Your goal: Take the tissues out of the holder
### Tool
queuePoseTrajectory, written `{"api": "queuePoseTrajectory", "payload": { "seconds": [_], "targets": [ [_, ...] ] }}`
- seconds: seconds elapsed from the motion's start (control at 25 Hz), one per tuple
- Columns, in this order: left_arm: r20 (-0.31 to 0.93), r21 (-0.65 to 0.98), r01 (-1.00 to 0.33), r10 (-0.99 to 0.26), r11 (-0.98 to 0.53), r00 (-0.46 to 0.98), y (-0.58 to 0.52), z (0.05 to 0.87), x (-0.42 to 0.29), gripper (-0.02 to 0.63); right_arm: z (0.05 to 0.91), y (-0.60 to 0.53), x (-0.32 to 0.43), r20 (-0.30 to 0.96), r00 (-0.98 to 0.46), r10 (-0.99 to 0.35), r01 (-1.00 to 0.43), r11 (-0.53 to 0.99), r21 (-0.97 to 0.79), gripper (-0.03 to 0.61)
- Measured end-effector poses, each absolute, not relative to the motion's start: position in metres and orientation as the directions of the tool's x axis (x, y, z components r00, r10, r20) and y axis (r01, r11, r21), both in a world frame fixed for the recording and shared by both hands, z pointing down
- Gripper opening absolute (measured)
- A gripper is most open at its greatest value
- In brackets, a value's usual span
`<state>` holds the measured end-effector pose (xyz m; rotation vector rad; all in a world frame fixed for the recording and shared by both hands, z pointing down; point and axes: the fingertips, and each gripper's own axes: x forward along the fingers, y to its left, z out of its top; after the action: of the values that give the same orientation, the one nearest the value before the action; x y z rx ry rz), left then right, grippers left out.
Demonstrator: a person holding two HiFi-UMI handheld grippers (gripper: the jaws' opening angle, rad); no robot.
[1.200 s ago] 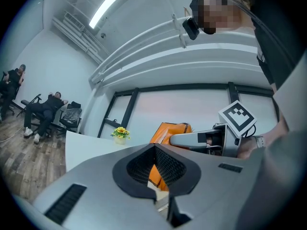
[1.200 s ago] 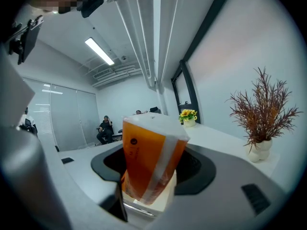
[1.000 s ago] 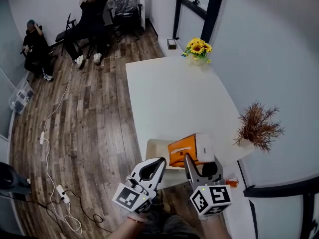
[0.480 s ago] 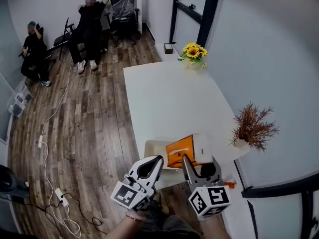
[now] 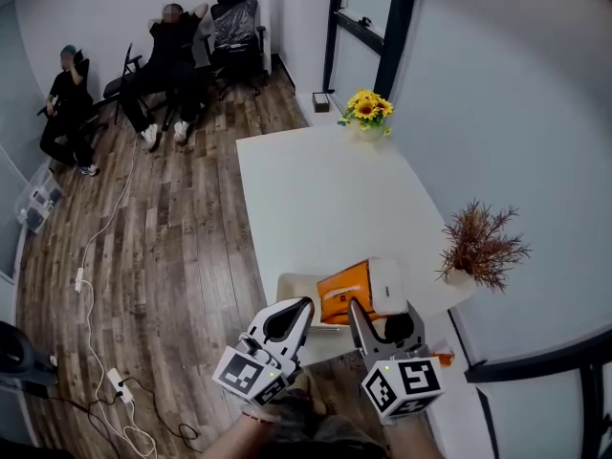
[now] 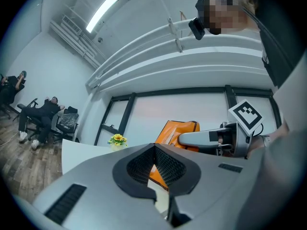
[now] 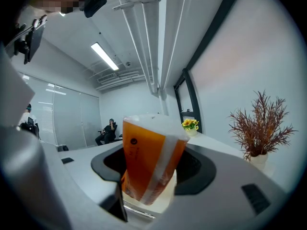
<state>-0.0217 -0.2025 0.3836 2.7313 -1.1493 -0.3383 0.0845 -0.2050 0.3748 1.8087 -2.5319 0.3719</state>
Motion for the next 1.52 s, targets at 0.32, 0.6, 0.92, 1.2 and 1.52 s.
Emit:
{"api": "queuePoseTrajectory", "payload": {
  "seconds": [0.32,0.6,0.92,1.2,1.52],
  "targets": [
    [-0.158,0.218,-0.685,-0.717,-0.696,0.679,-0.206,0.375,-0.018,0.005,0.369,-0.204,0.088,0.13,-0.336,-0.933,-0.934,0.312,-0.175,0.278],
    [-0.163,0.233,-0.701,-0.737,-0.674,0.655,-0.209,0.366,-0.024,0.005,0.362,-0.203,0.085,0.117,-0.345,-0.931,-0.932,0.324,-0.164,0.278],
    [-0.169,0.249,-0.693,-0.735,-0.676,0.657,-0.206,0.358,-0.023,0.005,0.358,-0.2,0.08,0.114,-0.344,-0.932,-0.931,0.324,-0.167,0.278],
    [-0.144,0.237,-0.694,-0.731,-0.68,0.667,-0.203,0.368,-0.026,0.005,0.359,-0.196,0.082,0.119,-0.336,-0.934,-0.934,0.315,-0.171,0.278],
    [-0.134,0.25,-0.692,-0.732,-0.677,0.668,-0.202,0.374,-0.025,0.005,0.362,-0.196,0.083,0.124,-0.329,-0.936,-0.938,0.309,-0.158,0.278]
  ]
}}
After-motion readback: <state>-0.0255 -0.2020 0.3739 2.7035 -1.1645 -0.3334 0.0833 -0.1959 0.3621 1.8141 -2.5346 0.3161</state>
